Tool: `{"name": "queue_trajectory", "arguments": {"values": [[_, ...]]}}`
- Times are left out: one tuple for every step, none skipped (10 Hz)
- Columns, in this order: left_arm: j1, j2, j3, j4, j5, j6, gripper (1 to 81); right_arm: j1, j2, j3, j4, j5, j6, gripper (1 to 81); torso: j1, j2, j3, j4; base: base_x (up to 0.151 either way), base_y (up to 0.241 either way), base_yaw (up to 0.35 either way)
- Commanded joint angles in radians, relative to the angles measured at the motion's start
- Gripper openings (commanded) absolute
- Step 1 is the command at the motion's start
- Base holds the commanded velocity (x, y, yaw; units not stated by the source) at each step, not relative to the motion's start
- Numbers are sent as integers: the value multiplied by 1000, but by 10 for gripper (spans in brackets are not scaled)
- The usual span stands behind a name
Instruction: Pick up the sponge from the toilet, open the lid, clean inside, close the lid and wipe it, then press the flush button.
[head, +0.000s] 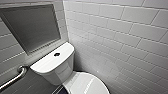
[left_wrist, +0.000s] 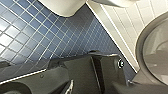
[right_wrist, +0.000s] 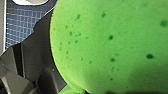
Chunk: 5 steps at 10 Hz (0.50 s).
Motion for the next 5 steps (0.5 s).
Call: {"name": "queue_trajectory", "arguments": {"values": [[-87, -45, 19, -53, 102, -8, 811, -35, 14, -36, 120, -61, -147, 10, 0, 0, 0, 0, 0, 0, 0], [-107, -45, 16, -73, 125, -11, 811, -41, 41, -19, 269, -119, -318, 10, 0, 0, 0, 0, 0, 0, 0], [-121, -45, 19, -79, 131, -11, 811, -44, 48, 15, 419, -166, -479, 10, 0, 0, 0, 0, 0, 0, 0], [-133, -46, 19, -80, 131, -13, 811, -46, 39, 79, 553, -184, -643, 10, 0, 0, 0, 0, 0, 0, 0], [-152, -49, 18, -91, 136, -22, 811, -41, 23, 131, 650, -216, -760, 10, 0, 0, 0, 0, 0, 0, 0]]}}
